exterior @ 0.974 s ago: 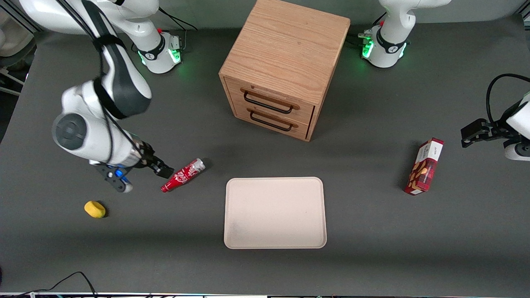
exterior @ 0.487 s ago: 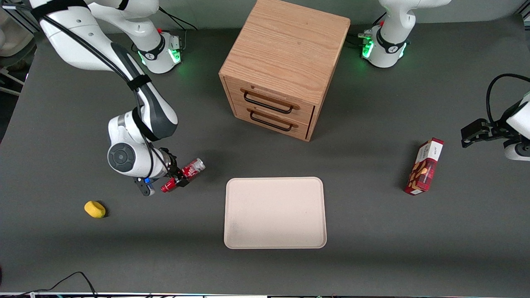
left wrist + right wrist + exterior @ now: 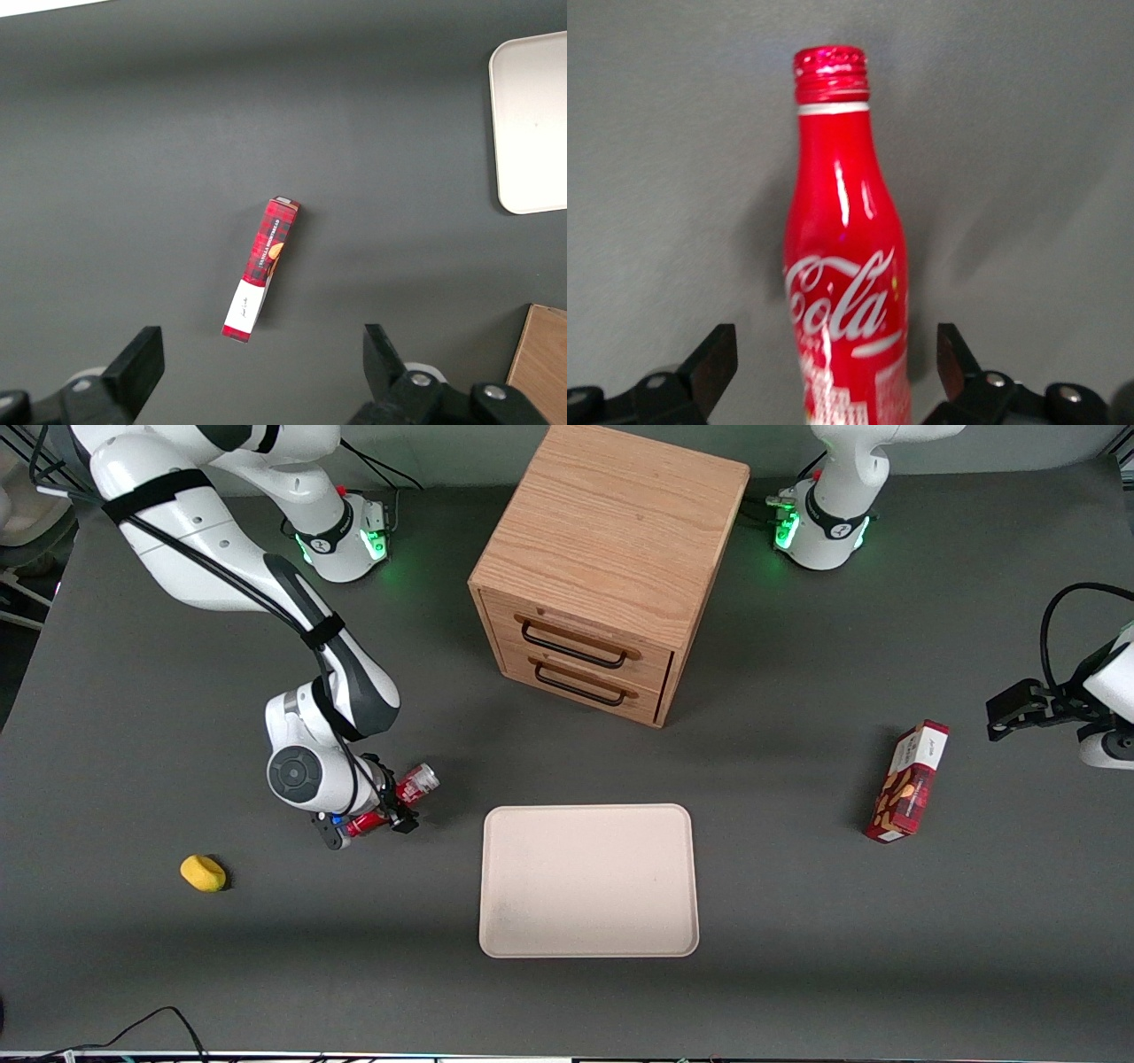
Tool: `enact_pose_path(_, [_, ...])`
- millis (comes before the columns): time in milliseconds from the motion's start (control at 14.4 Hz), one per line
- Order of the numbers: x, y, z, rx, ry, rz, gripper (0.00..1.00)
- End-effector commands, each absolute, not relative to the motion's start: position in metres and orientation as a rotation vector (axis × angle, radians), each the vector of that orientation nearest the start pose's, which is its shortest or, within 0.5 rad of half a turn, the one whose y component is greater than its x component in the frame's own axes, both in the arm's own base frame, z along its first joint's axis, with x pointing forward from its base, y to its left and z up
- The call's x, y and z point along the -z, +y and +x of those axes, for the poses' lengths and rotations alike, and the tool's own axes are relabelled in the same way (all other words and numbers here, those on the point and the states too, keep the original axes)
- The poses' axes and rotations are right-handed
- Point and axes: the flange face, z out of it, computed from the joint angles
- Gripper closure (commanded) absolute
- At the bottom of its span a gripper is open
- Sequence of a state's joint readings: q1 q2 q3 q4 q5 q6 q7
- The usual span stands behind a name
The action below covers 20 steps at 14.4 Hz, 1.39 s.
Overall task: Place coke bottle on tray
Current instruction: 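Close the right gripper around the bottle and stand it upright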
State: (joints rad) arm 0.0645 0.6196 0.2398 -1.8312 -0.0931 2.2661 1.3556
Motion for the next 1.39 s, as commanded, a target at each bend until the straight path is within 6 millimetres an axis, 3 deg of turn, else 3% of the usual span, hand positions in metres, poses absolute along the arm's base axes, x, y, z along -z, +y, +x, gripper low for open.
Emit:
enact_pose_path(0, [-0.184, 0.178, 0.598, -0.230, 1.588, -2.800, 0.00])
enact_pose_path(70, [-0.183, 0.178, 0.597, -0.230, 1.589, -2.801, 0.03])
enact_pose_path(348, [-0.182, 0.178, 0.597, -0.230, 1.587, -2.802, 0.56])
enact_pose_path(557, [-0.186, 0.178, 0.599, -0.221, 1.581, -2.800, 0.81])
enact_pose_path(696, [-0.199, 0.180, 0.603, -0.193, 1.555, -2.800, 0.88])
enact_pose_path(1043, [-0.297, 0.204, 0.653, -0.097, 1.408, -2.841, 0.89])
enact_pose_path(1183, [-0.336, 0.219, 0.669, -0.045, 1.204, -2.872, 0.89])
enact_pose_path(1322, [-0.362, 0.237, 0.679, 0.017, 1.025, -2.885, 0.89])
